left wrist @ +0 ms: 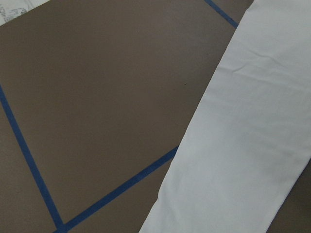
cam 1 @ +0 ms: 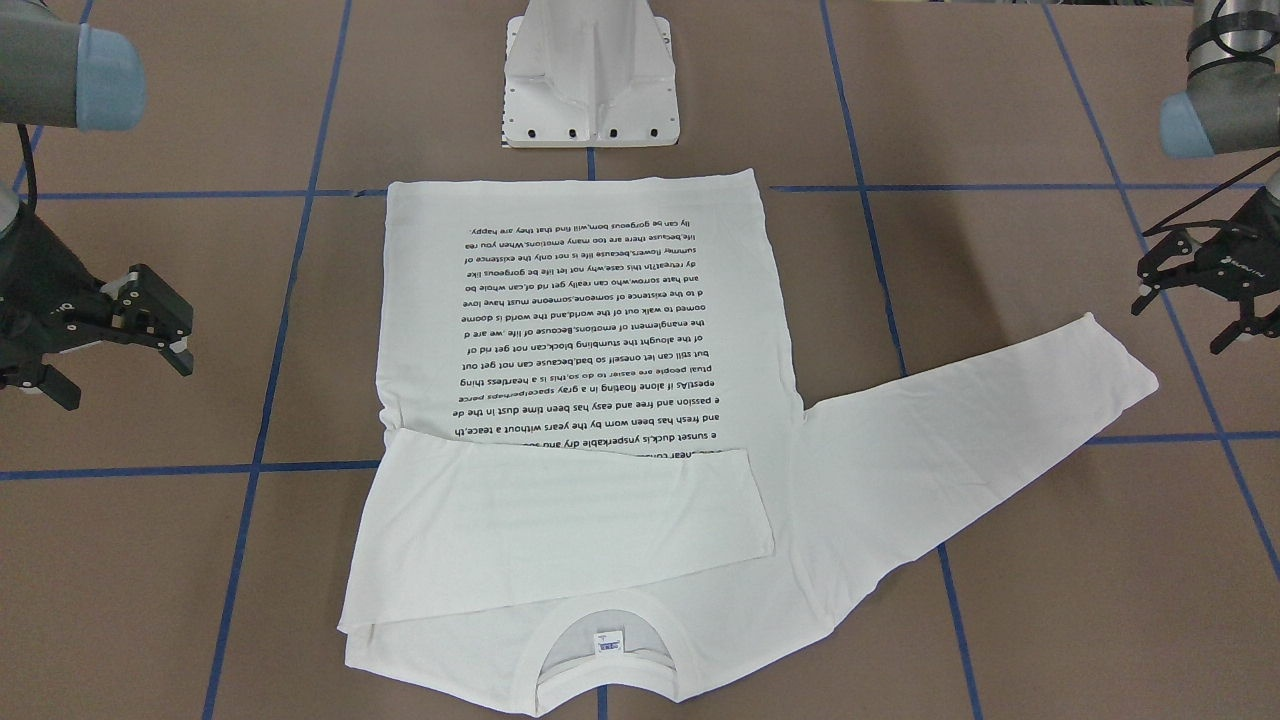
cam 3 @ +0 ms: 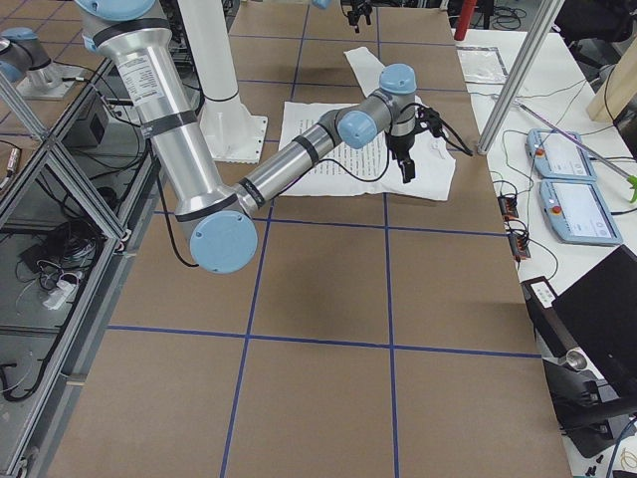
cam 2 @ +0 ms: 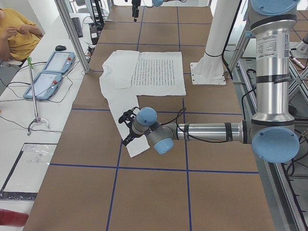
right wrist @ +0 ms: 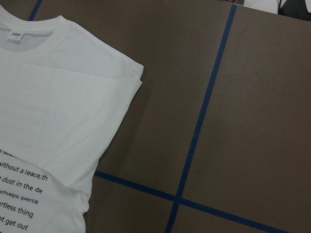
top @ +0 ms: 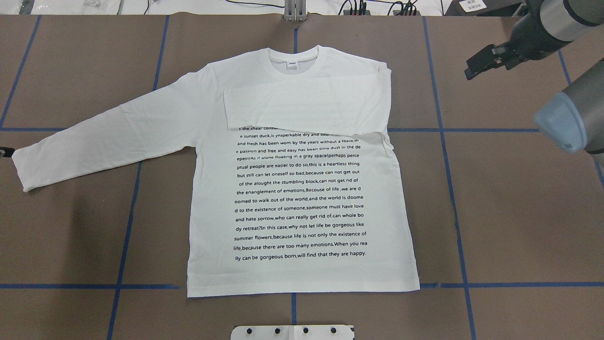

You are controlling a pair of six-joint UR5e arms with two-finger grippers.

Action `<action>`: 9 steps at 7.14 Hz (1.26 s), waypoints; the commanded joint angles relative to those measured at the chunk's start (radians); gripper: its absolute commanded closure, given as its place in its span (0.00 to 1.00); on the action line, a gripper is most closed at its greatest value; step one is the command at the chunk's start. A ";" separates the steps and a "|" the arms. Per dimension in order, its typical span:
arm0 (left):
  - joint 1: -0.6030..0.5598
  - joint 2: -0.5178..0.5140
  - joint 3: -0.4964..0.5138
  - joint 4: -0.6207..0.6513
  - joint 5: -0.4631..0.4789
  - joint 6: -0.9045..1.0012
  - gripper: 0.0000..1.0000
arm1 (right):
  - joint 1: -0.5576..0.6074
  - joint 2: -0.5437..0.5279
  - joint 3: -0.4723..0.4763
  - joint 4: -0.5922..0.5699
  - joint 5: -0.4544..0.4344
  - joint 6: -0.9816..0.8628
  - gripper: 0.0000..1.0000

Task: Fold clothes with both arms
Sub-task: 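Grasp the cuff of the other sleeve with the left gripper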

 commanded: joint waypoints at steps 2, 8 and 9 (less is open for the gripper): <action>0.176 0.004 0.054 -0.055 0.127 0.000 0.00 | 0.025 -0.123 0.022 0.081 0.010 -0.032 0.00; 0.193 0.074 0.123 -0.219 0.161 0.005 0.14 | 0.034 -0.202 0.090 0.128 0.013 -0.016 0.00; 0.195 0.074 0.123 -0.219 0.160 0.005 0.18 | 0.034 -0.202 0.090 0.128 0.013 -0.016 0.00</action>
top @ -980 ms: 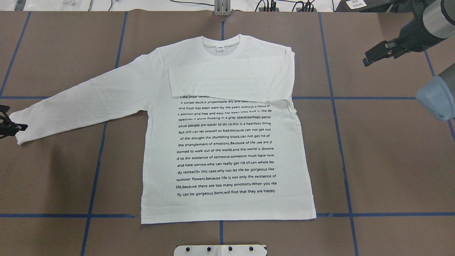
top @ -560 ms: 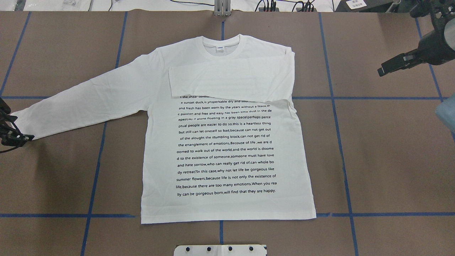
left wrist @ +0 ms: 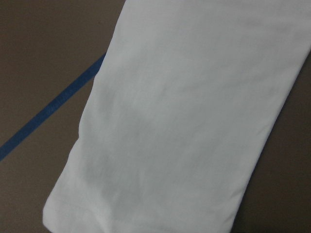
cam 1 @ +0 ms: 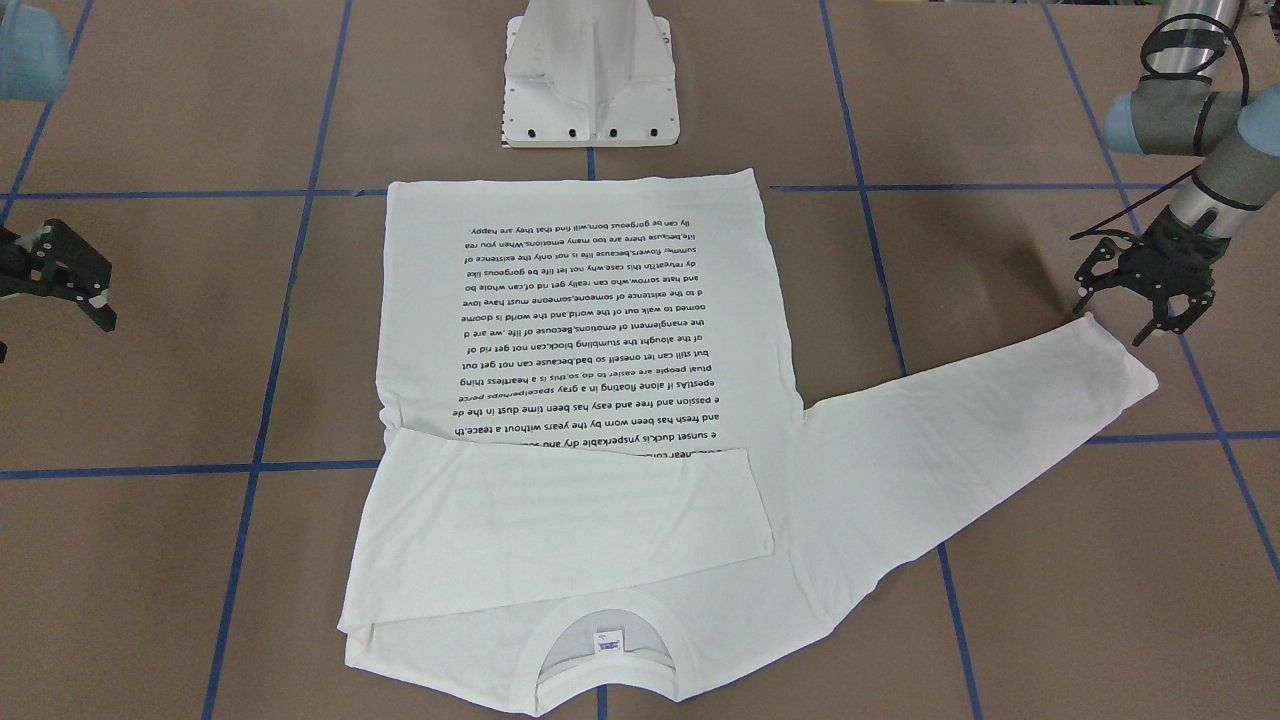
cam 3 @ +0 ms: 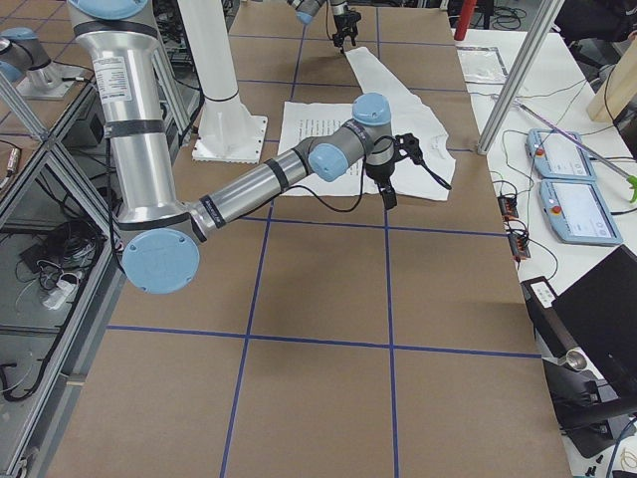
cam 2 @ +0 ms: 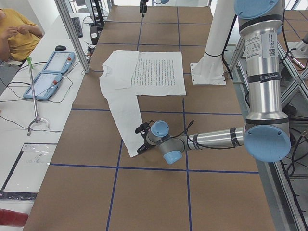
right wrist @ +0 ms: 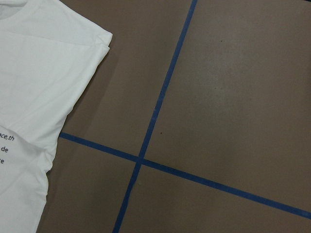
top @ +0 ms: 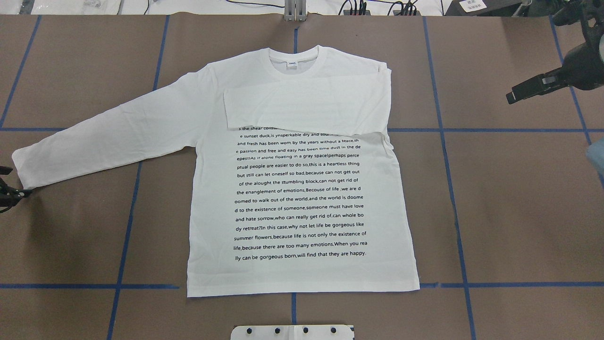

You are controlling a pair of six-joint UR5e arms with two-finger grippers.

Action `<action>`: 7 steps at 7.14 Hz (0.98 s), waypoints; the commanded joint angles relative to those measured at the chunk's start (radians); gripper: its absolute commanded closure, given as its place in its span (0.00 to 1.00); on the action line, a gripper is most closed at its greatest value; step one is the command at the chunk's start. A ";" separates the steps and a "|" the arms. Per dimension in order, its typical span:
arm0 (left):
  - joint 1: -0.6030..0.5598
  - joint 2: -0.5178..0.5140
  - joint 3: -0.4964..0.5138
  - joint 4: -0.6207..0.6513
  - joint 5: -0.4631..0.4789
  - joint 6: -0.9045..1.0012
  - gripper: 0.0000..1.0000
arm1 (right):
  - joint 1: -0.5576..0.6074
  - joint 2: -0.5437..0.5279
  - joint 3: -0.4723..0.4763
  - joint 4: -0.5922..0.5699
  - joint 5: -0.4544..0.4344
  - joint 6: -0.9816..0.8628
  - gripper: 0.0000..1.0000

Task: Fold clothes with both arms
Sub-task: 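Grasp the cuff of the other sleeve with the left gripper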

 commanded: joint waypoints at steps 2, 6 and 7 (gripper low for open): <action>0.003 0.006 0.000 -0.010 -0.001 -0.001 0.25 | 0.000 -0.001 0.001 0.000 0.000 -0.001 0.00; 0.014 -0.001 -0.001 -0.011 -0.002 -0.001 0.24 | 0.000 0.001 -0.002 0.000 -0.002 -0.001 0.00; 0.019 -0.003 -0.001 -0.011 -0.002 -0.001 0.24 | 0.000 0.001 -0.002 0.000 -0.002 0.000 0.00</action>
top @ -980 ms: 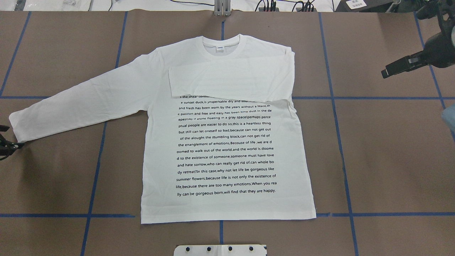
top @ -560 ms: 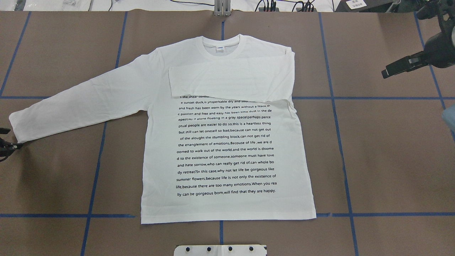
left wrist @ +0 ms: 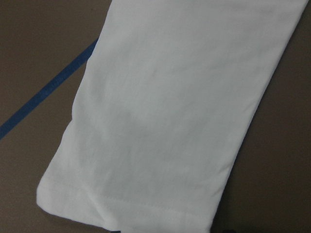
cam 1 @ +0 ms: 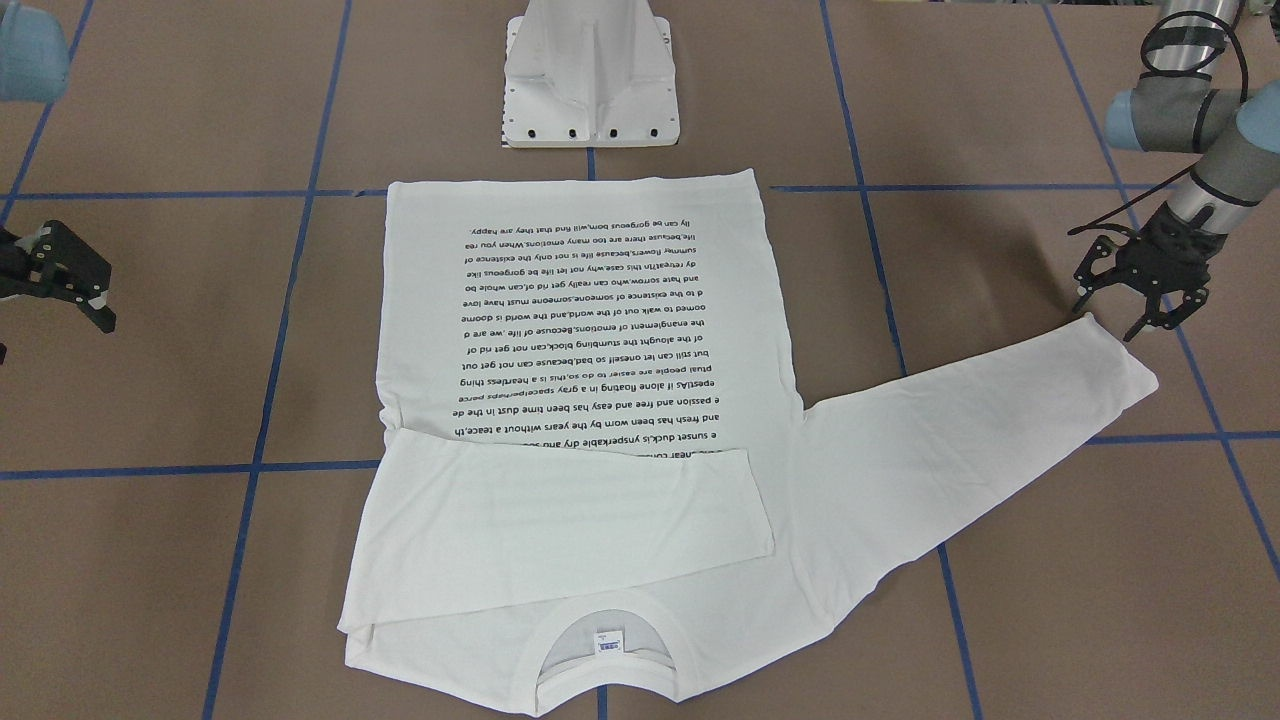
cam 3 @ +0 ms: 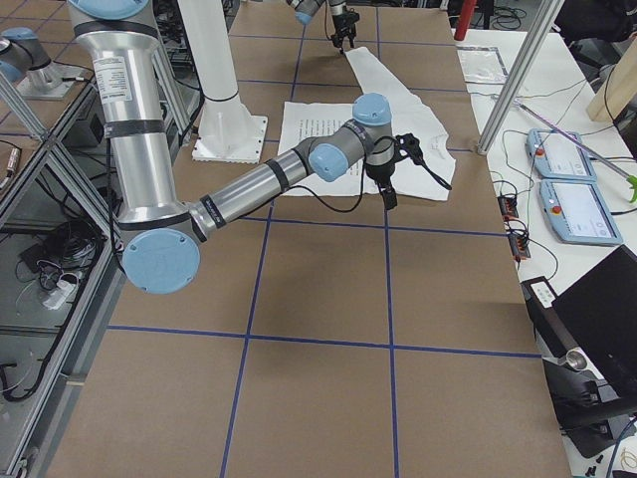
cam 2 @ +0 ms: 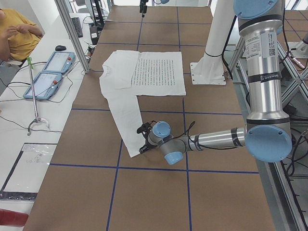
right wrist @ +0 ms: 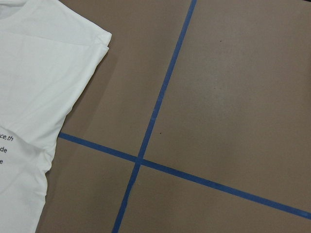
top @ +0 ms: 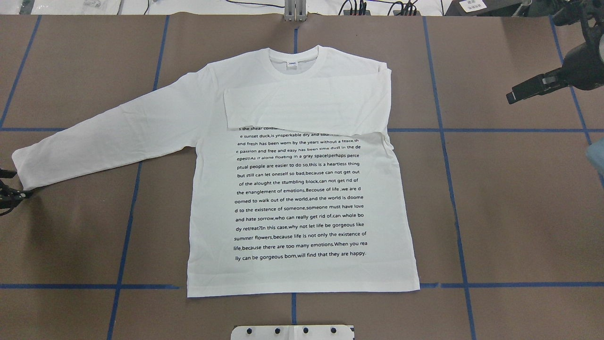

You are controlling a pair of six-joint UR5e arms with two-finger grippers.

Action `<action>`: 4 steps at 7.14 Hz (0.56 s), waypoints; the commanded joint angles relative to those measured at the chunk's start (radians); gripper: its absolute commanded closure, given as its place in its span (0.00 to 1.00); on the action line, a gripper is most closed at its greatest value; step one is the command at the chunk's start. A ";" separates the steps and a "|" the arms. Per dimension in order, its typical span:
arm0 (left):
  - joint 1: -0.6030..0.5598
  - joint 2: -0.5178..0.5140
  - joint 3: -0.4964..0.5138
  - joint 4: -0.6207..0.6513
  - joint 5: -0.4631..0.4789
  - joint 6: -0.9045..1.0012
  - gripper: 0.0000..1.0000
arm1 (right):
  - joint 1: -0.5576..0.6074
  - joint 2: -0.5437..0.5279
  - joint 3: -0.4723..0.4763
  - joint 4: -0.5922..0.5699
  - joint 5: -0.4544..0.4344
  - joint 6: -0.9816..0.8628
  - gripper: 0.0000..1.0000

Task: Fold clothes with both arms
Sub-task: 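Grasp the cuff of the other sleeve with the left gripper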

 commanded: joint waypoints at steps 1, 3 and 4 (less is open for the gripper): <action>0.007 -0.003 0.000 0.000 0.000 -0.002 0.26 | 0.000 0.000 0.000 -0.002 0.000 0.001 0.00; 0.013 -0.004 0.000 0.000 0.000 -0.002 0.29 | 0.000 0.000 -0.002 -0.002 0.000 0.001 0.00; 0.019 -0.004 0.000 0.000 0.001 -0.002 0.29 | 0.000 0.000 -0.002 -0.002 0.000 0.001 0.00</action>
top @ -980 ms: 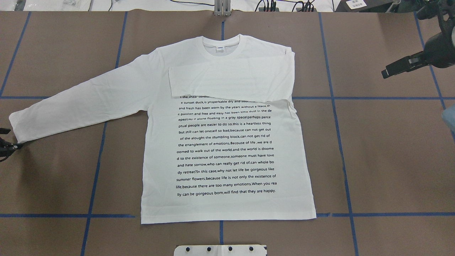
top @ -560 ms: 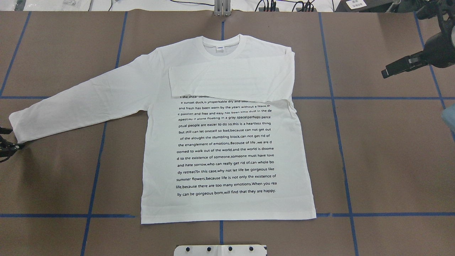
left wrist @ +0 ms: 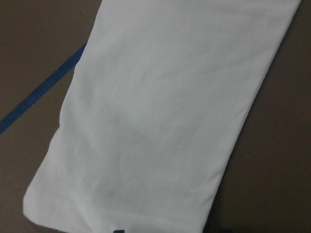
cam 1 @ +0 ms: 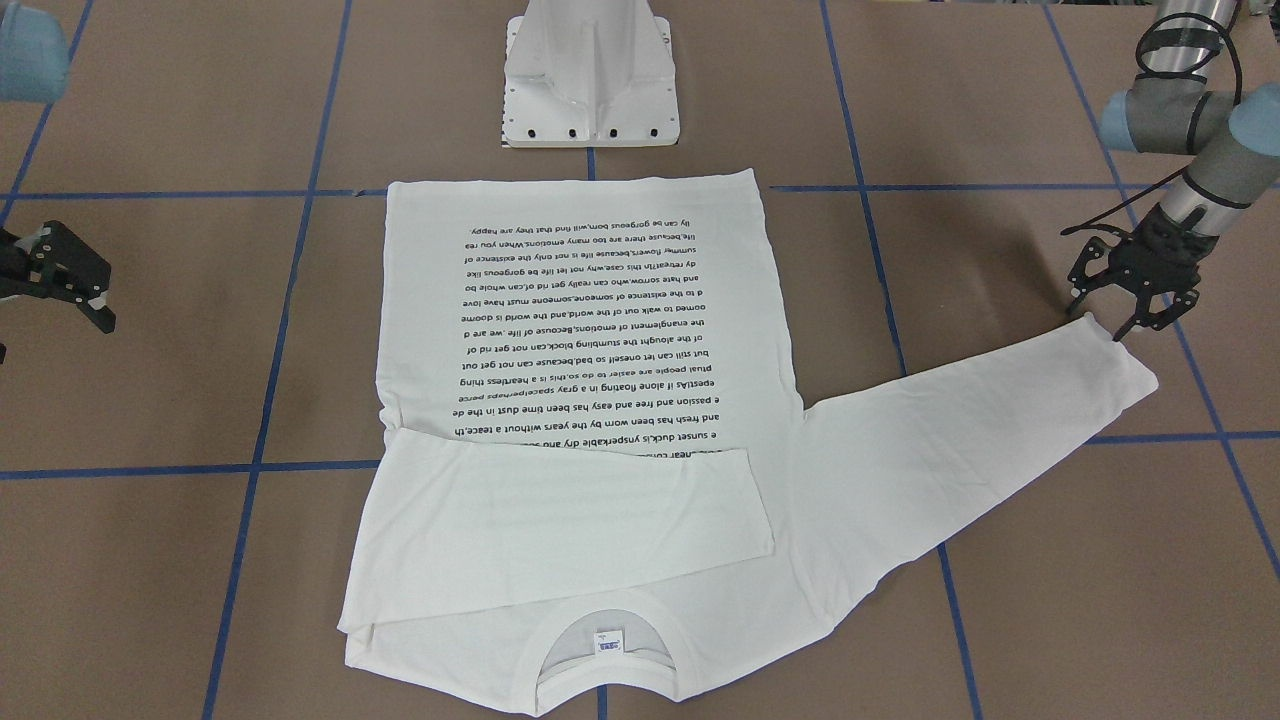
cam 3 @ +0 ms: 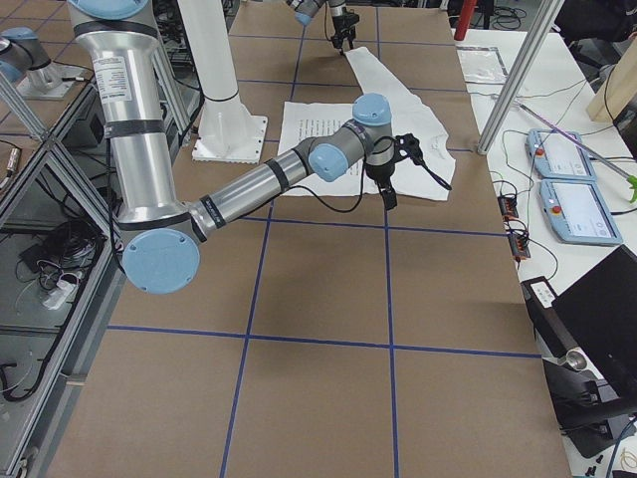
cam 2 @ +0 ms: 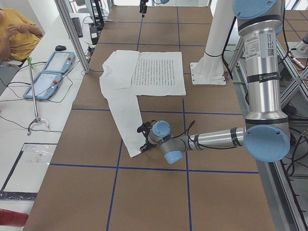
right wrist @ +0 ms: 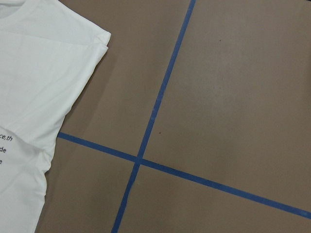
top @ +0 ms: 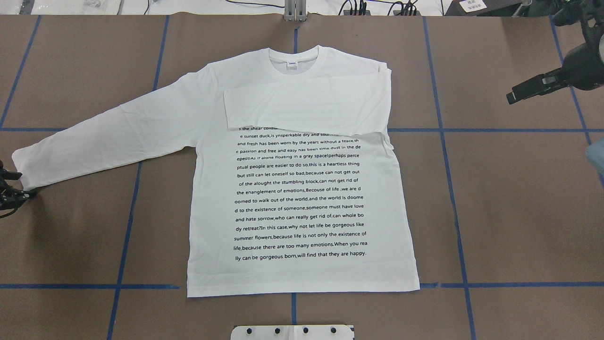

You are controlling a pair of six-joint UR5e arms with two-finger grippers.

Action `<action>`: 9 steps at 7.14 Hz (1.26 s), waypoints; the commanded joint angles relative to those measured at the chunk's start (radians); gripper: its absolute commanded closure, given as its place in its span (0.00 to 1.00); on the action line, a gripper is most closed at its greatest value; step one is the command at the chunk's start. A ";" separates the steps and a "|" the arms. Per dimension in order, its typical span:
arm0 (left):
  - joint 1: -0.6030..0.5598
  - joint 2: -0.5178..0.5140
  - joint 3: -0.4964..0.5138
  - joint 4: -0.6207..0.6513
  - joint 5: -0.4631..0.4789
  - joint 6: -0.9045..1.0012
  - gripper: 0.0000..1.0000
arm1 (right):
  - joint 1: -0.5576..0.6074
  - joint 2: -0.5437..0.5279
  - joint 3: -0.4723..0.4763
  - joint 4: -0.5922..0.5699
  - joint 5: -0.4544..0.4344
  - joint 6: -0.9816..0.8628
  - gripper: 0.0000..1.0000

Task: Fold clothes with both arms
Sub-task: 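Grasp the cuff of the other sleeve with the left gripper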

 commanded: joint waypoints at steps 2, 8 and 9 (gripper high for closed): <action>0.008 0.001 0.000 0.000 0.001 0.000 0.59 | 0.000 0.000 -0.001 0.000 0.000 0.000 0.00; 0.008 -0.003 -0.002 -0.037 -0.009 0.001 1.00 | 0.000 -0.002 0.001 0.000 0.002 0.002 0.00; 0.008 -0.006 -0.005 -0.037 -0.014 0.001 1.00 | 0.000 -0.002 0.001 0.001 0.002 0.002 0.00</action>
